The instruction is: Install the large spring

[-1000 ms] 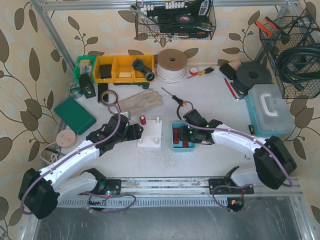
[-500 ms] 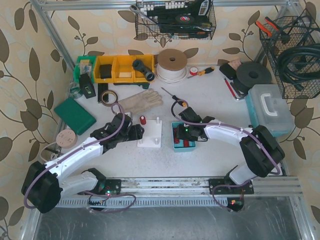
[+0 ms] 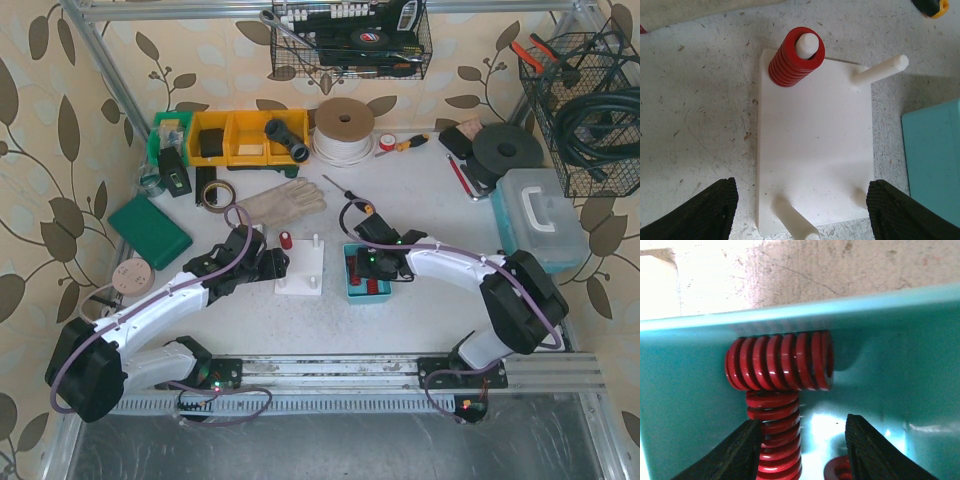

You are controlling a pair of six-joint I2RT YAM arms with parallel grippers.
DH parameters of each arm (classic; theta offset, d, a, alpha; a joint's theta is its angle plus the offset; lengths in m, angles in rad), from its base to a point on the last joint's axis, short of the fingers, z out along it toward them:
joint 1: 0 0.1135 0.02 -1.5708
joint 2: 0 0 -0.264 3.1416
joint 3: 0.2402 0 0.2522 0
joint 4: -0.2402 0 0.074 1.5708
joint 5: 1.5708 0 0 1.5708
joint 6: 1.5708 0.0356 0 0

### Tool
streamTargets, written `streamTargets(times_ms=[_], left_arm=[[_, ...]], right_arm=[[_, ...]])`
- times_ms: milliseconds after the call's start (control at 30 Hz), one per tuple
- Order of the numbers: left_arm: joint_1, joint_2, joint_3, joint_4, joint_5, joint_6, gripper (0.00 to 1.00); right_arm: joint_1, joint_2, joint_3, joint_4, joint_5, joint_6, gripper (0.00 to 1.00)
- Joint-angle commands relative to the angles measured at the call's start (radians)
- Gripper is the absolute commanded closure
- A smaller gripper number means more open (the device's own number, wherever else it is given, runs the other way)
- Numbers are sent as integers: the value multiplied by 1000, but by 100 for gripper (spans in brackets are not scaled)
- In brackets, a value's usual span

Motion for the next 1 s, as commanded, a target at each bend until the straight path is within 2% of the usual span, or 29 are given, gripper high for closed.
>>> streamTargets(times_ms=[0,533,967], left_arm=[[-4,-8,29,32,-4,12,26],[-3,-7,27,35,-4,15,26],[-1,-3,26,39,-3,16,26]], right_arm=[[7,-33,4,-68,56,-2,52],[103,52,84,-95,93,8,47],[101,157,91,-101,125,23,54]])
